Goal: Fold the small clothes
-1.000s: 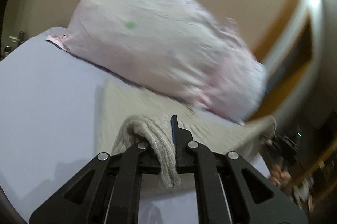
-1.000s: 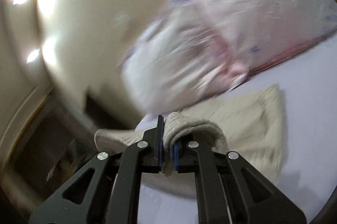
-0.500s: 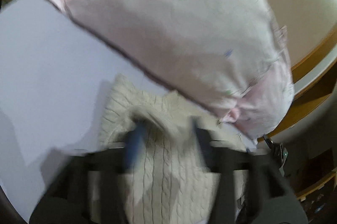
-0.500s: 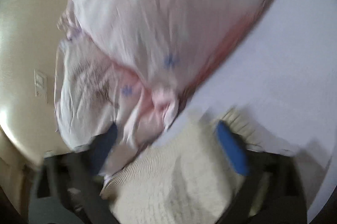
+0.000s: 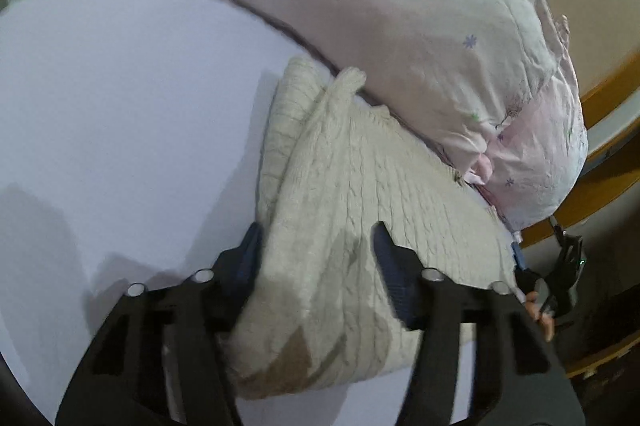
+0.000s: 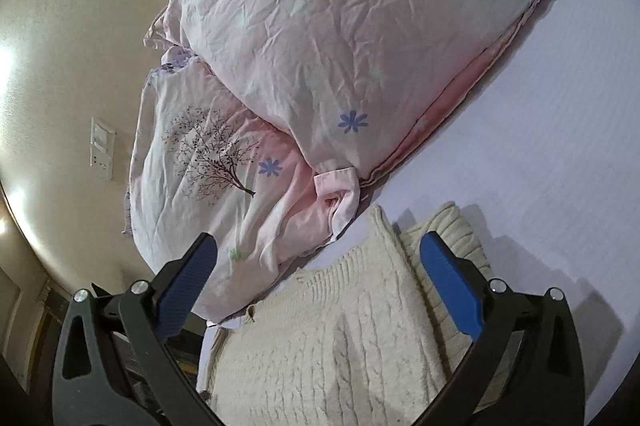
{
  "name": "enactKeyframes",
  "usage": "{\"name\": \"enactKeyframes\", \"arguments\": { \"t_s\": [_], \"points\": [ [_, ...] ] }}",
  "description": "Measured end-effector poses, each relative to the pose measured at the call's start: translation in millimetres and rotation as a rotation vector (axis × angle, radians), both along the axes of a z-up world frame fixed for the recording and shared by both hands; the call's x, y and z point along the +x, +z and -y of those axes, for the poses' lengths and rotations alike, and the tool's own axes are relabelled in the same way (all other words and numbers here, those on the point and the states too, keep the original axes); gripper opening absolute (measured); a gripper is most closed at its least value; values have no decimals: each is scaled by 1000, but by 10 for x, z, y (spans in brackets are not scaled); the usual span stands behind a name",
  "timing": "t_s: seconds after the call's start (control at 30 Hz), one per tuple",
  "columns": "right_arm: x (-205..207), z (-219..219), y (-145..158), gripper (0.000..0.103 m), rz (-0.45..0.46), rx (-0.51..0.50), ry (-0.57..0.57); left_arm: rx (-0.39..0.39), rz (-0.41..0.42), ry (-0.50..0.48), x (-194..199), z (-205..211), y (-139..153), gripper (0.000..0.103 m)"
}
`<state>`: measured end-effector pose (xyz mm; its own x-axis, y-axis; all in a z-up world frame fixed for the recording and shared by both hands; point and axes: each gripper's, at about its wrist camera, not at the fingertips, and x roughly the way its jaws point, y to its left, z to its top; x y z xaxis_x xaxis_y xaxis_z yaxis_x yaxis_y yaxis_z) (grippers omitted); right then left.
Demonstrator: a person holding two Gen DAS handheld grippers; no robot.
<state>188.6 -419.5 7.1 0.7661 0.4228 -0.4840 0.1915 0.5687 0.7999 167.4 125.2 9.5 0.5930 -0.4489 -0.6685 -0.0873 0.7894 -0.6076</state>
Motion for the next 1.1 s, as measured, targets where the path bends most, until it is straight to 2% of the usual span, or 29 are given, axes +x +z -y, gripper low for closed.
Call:
{"name": "enactKeyframes", "arguments": {
  "t_s": [0.03,0.07,0.13,0.23,0.33,0.37,0.43,0.47,0.53,0.6,0.63,0.67,0.7,0.73,0.77,0.83,0.87,0.9,0.97,1.0,1.03,1.1],
  "points": [
    [-13,6,-10,101,-1,7,6,-37,-16,8,9,-13,-24,31],
    [-14,6,-18,101,-2,17,14,-121,-38,6,22,-52,-93,18],
    [-2,-5,-22,101,-1,30,27,-288,-48,19,46,-101,-161,16],
    [7,-7,8,101,10,37,49,-406,22,-8,34,-12,20,15],
    [-6,48,103,101,43,14,50,-462,163,-121,71,419,486,14],
    [-18,75,132,101,53,10,43,-476,218,-189,108,699,666,14],
    [-57,161,232,101,91,-8,28,-492,272,-302,186,1190,849,14],
    [-78,195,269,101,96,-33,18,-478,287,-383,258,1586,901,14],
    [-112,269,341,101,95,-100,-1,-417,266,-477,382,2216,858,15],
    [-122,366,360,101,77,-128,-20,-311,184,-603,542,2961,686,15],
    [-119,412,353,101,67,-126,-21,-280,140,-644,591,3197,600,15],
    [-125,476,342,101,57,-116,-24,-298,86,-676,611,3378,512,15],
    [-133,526,339,101,49,-108,-26,-355,60,-712,592,3444,481,15],
    [-136,572,341,101,44,-100,-22,-424,76,-744,556,3413,508,15],
    [-140,620,346,101,39,-90,-11,-452,108,-745,521,3334,561,16],
    [-122,664,333,101,9,-68,20,-424,189,-670,443,3025,703,29],
    [-87,661,291,101,-21,-45,60,-378,224,-599,406,2795,765,47],
    [-36,632,230,101,-72,-30,102,-304,247,-519,366,2584,801,59],
    [66,549,108,101,-181,-33,158,-143,249,-413,305,2323,791,60],
    [105,503,58,101,-225,-53,181,-82,228,-391,279,2255,746,62],
    [143,447,-6,101,-281,-85,203,-45,196,-376,265,2203,668,62],
    [189,367,-100,101,-332,-94,244,1,127,-378,247,2231,507,64]
  ]
}}
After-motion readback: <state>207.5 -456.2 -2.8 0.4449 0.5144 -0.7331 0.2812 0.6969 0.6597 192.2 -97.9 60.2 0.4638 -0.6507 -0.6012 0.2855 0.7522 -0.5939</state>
